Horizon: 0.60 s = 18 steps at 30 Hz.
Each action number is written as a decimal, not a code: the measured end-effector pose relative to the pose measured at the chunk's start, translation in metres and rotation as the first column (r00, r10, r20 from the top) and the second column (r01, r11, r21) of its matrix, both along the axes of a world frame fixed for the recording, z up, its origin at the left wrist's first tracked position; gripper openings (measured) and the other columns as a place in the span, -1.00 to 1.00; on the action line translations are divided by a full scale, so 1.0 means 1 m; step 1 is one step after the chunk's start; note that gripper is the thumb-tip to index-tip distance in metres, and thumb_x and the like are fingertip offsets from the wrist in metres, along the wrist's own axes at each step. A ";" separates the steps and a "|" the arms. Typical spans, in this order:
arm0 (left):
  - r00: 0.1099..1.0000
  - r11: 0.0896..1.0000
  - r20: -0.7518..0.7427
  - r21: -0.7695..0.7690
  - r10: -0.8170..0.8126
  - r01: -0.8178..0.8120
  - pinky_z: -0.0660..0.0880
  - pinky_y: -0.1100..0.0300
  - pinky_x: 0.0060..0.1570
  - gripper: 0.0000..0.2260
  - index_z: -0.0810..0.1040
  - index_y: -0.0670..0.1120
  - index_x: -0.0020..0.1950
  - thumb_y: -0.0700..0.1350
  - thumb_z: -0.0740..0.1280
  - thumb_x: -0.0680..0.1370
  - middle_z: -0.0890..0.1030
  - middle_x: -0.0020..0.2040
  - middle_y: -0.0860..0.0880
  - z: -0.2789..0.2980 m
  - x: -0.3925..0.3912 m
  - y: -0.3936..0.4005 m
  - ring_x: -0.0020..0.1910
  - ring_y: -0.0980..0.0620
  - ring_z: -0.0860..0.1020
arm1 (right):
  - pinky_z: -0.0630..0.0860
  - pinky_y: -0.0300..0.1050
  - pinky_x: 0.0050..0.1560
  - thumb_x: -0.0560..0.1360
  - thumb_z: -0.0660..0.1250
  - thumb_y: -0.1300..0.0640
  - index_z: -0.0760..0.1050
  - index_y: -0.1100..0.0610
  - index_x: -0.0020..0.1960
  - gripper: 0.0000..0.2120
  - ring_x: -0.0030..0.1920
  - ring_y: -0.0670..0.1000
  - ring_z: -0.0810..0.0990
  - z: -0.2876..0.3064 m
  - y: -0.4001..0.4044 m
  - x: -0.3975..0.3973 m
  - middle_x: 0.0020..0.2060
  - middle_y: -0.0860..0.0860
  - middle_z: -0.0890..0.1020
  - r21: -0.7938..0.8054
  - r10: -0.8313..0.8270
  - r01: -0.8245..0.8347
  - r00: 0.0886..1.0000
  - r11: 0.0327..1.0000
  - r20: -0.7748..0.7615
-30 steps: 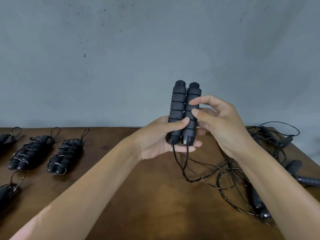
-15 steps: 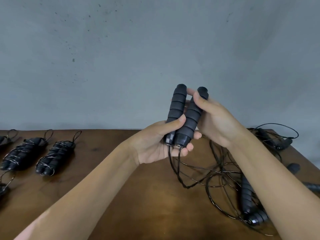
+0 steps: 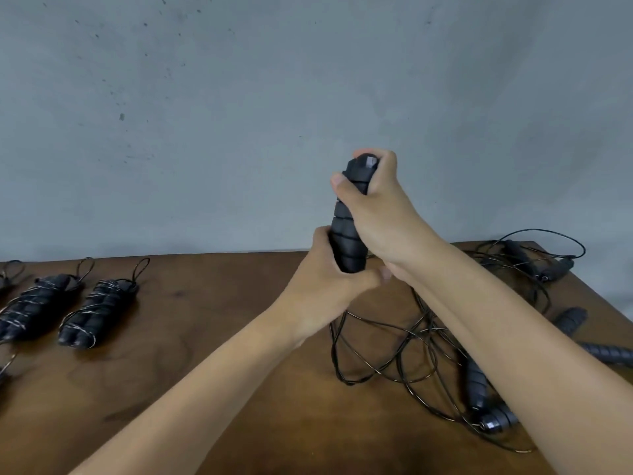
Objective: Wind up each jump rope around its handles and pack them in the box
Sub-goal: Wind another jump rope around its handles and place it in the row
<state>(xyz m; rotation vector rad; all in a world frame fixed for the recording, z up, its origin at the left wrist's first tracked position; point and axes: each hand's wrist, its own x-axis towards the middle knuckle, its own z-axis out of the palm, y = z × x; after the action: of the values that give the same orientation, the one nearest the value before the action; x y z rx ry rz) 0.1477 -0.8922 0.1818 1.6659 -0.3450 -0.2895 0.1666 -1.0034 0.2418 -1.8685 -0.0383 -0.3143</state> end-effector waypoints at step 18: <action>0.745 0.721 -0.358 -0.652 -0.563 0.232 0.58 0.14 -0.11 -0.71 0.58 -0.23 0.28 -0.22 0.40 0.56 0.58 0.04 -0.14 0.004 0.013 0.027 -0.14 -0.05 0.53 | 0.39 -0.10 -0.33 0.54 0.48 0.04 0.46 0.00 0.35 -0.58 0.12 0.34 0.67 -0.002 -0.024 0.006 0.22 0.22 0.65 0.360 0.361 -0.279 0.913 0.891 -0.187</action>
<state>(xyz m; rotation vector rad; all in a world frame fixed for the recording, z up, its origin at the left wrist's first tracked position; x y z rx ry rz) 0.1605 -0.8655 0.1860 0.8255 -0.3351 -0.8922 0.1722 -1.0277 0.2402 -1.5253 -0.1176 0.1434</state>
